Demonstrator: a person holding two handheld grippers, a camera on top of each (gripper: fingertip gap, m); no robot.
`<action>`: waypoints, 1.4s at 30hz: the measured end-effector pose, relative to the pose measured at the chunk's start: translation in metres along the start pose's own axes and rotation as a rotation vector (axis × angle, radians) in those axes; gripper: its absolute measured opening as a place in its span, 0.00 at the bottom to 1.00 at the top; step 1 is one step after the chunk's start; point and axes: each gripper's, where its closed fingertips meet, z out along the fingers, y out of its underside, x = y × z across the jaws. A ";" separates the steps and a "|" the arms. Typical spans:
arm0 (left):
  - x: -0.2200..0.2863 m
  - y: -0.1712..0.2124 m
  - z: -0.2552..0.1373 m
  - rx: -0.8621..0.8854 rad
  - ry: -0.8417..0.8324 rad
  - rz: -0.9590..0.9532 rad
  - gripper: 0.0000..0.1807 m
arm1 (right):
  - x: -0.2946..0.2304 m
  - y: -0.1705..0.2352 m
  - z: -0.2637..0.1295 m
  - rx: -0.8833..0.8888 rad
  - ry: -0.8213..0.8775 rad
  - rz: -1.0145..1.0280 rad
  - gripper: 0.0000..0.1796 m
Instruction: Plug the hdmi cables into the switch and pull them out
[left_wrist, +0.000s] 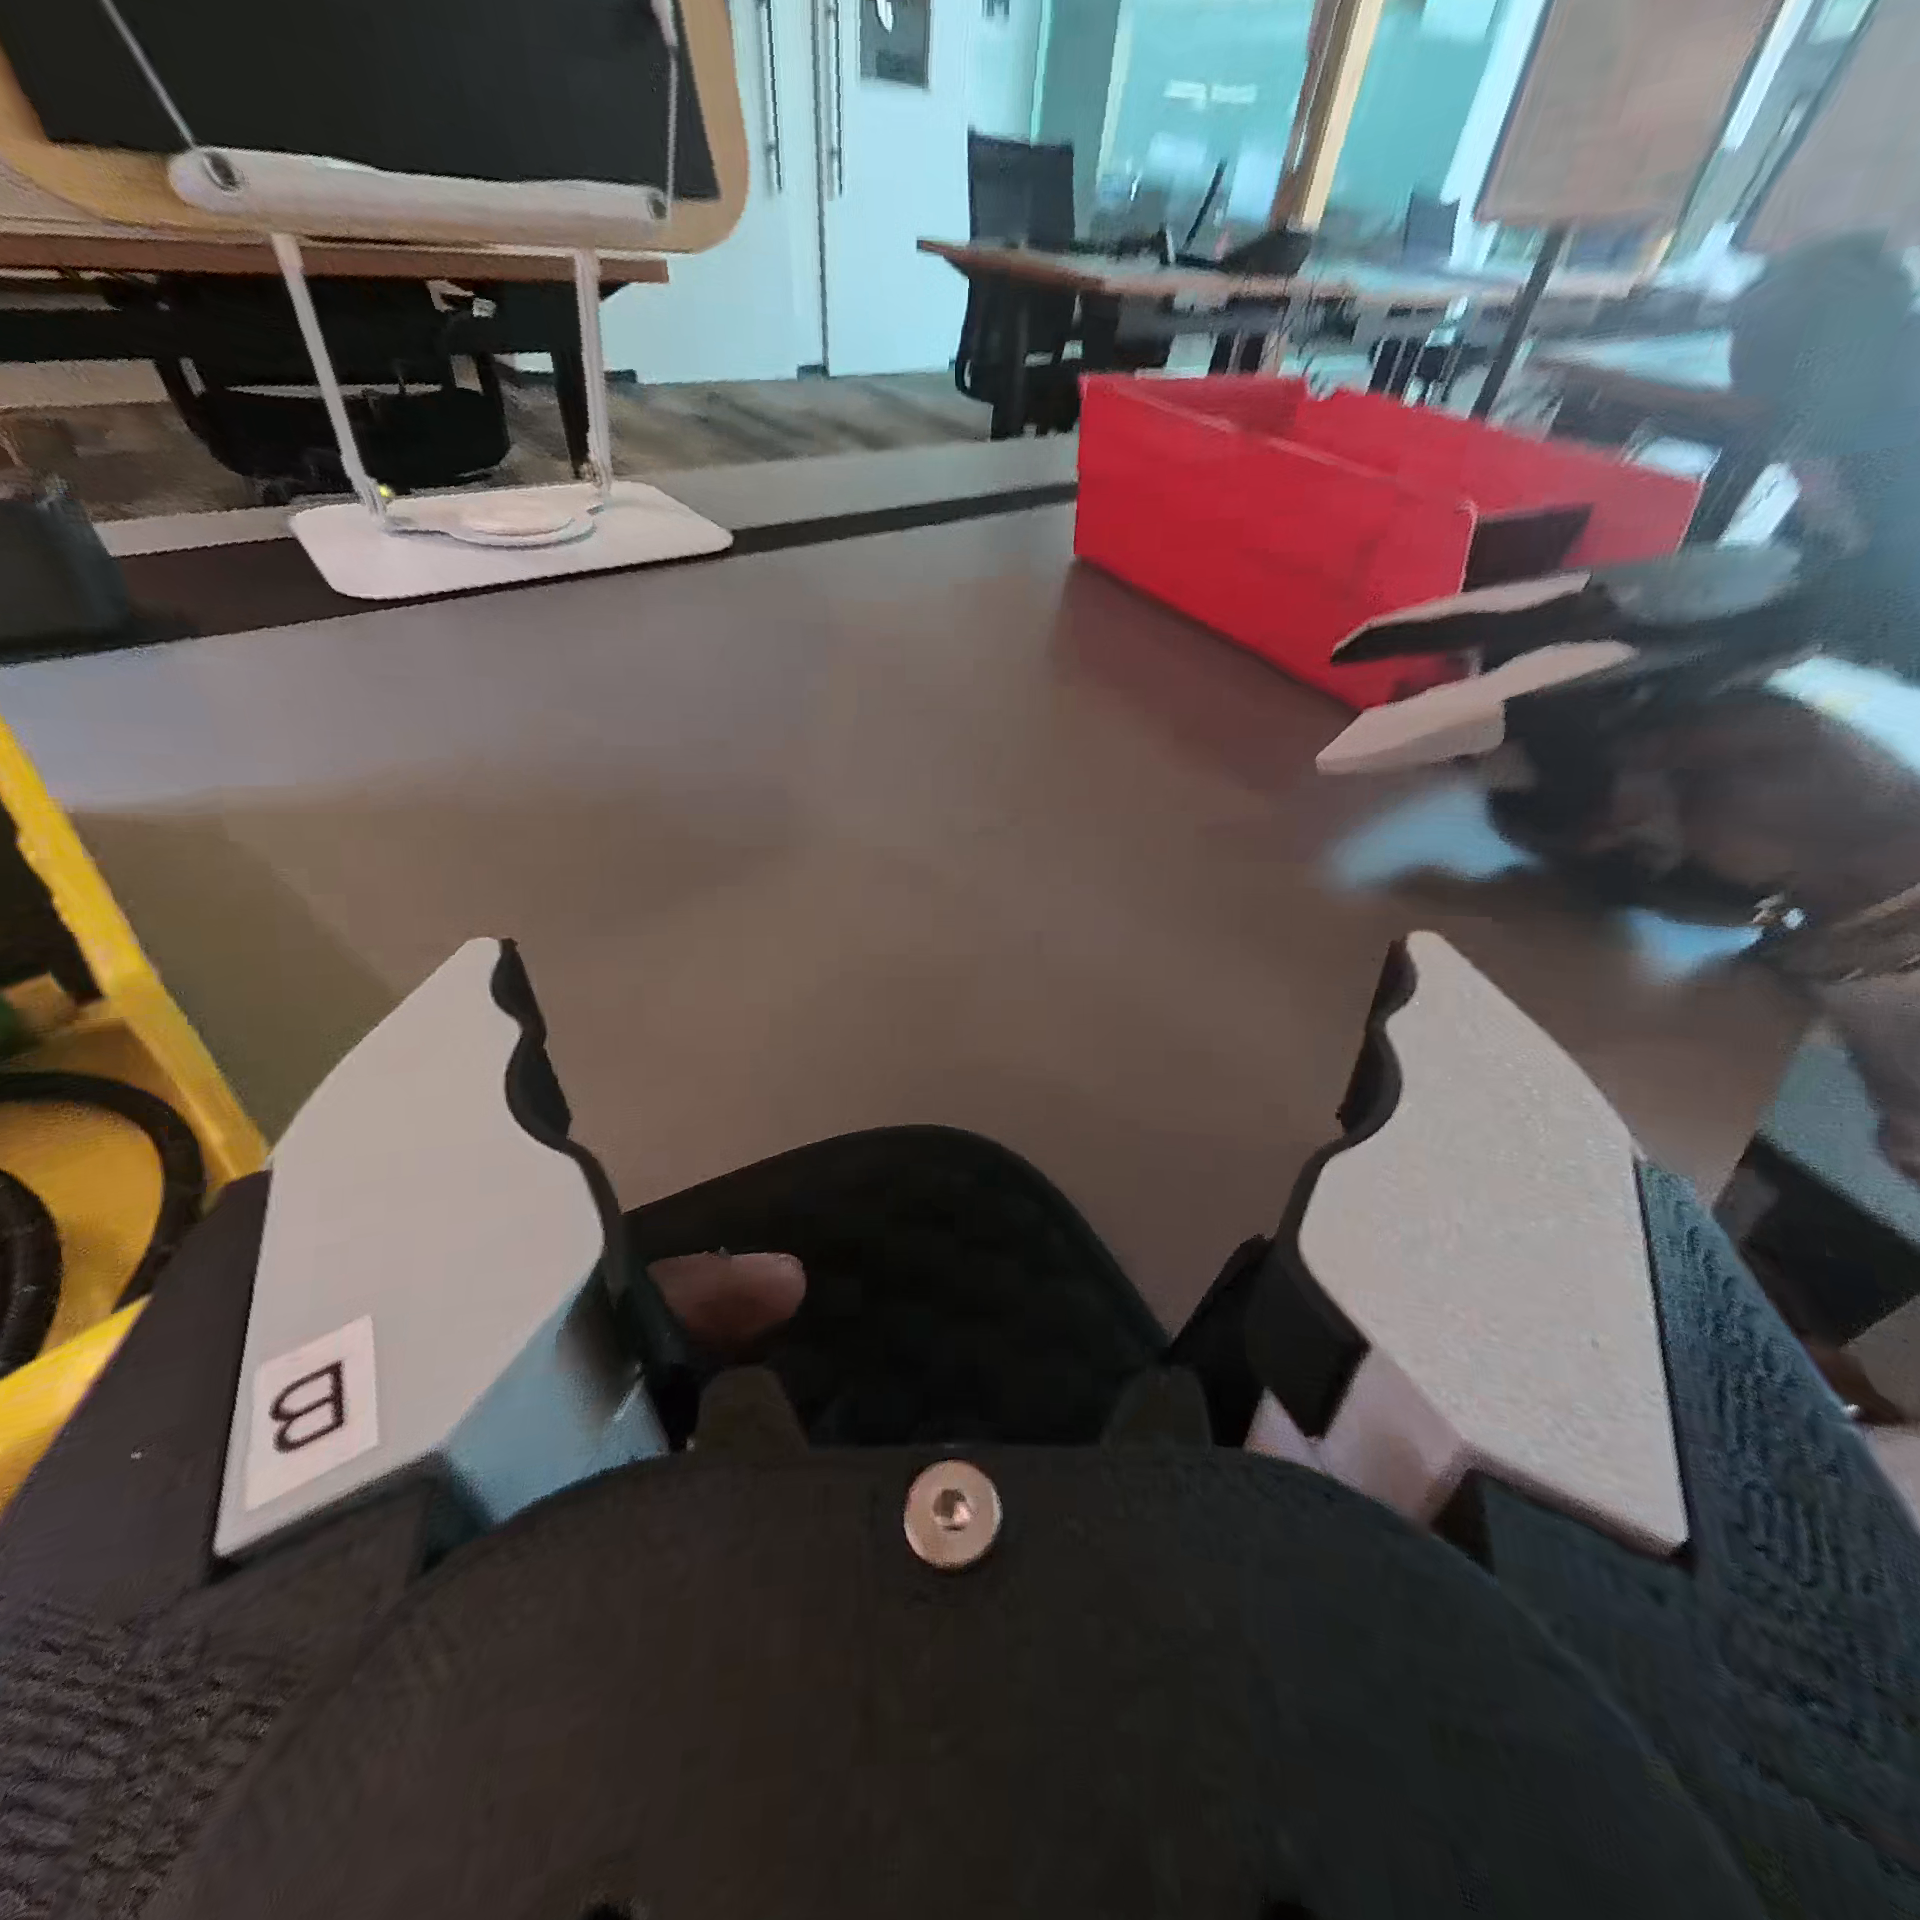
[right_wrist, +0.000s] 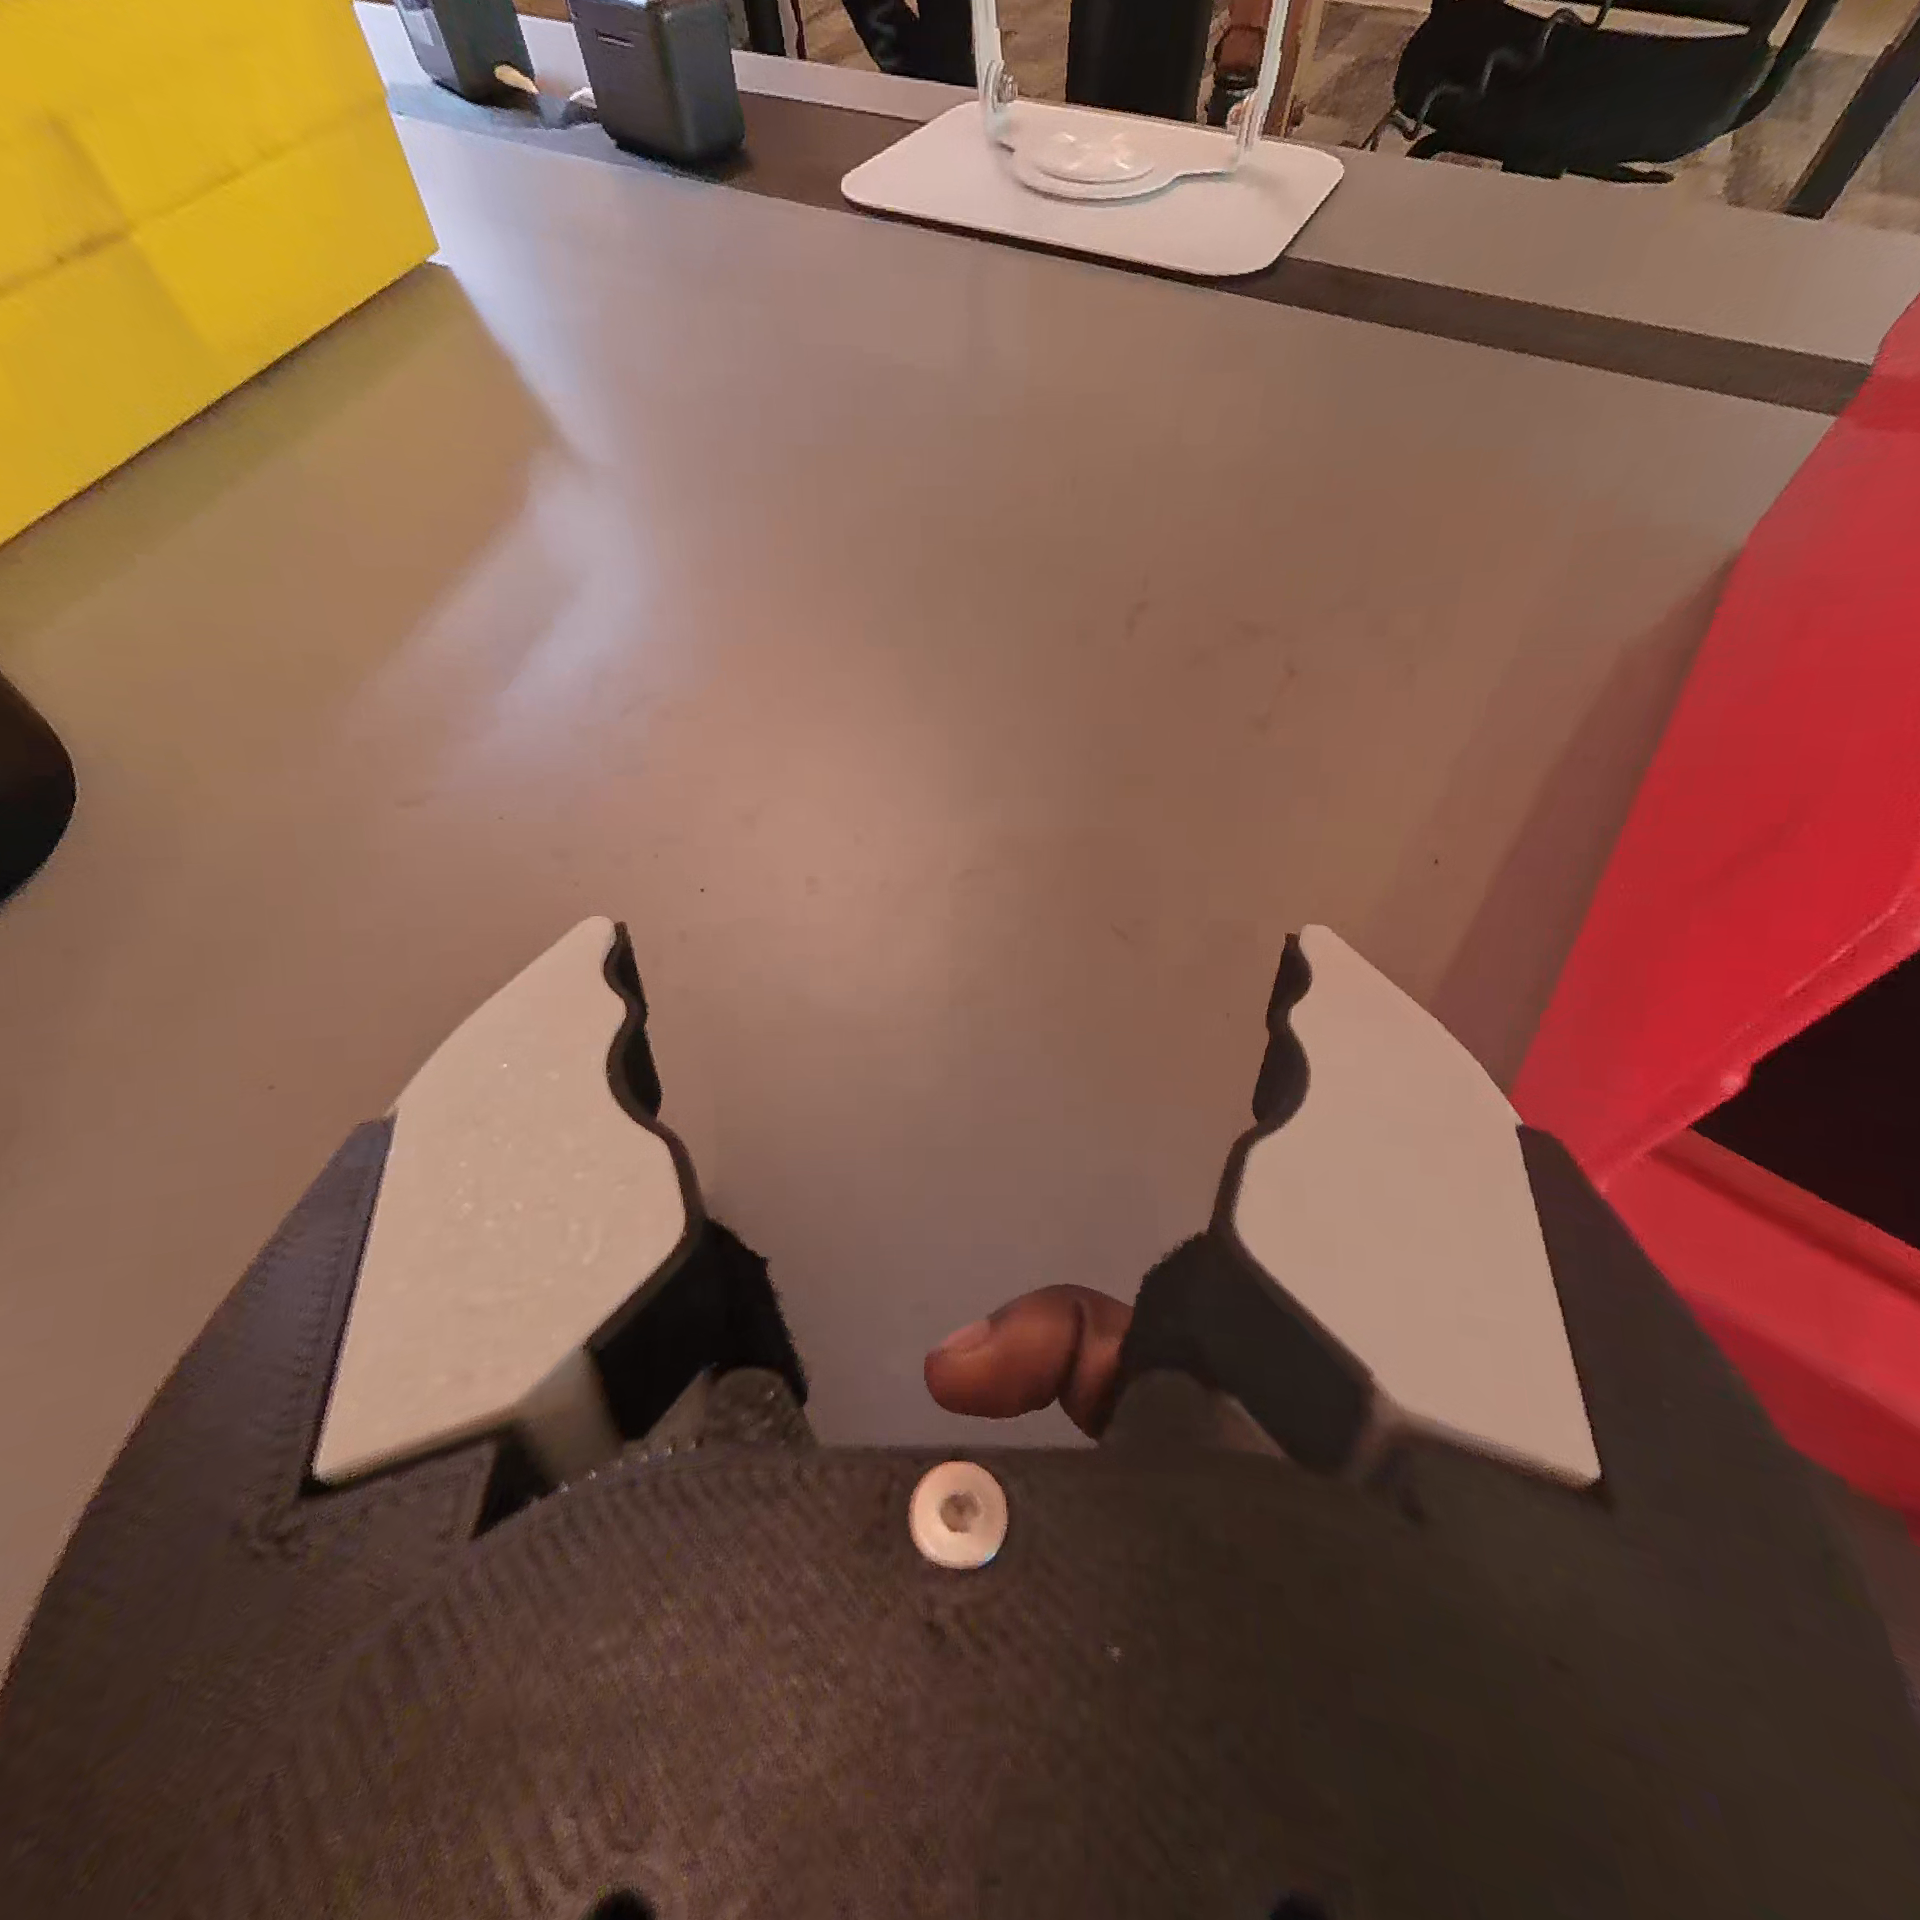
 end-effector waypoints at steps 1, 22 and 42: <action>0.000 -0.001 -0.002 0.013 0.021 -0.022 0.80 | 0.000 0.000 0.000 -0.002 0.004 -0.004 0.64; 0.016 -0.047 -0.034 0.342 0.152 0.000 0.45 | -0.043 -0.057 -0.054 0.552 -0.307 -0.052 0.64; -0.209 -0.089 -0.054 -0.135 -0.433 -0.081 0.55 | -0.022 -0.089 -0.110 0.967 -0.278 0.035 0.52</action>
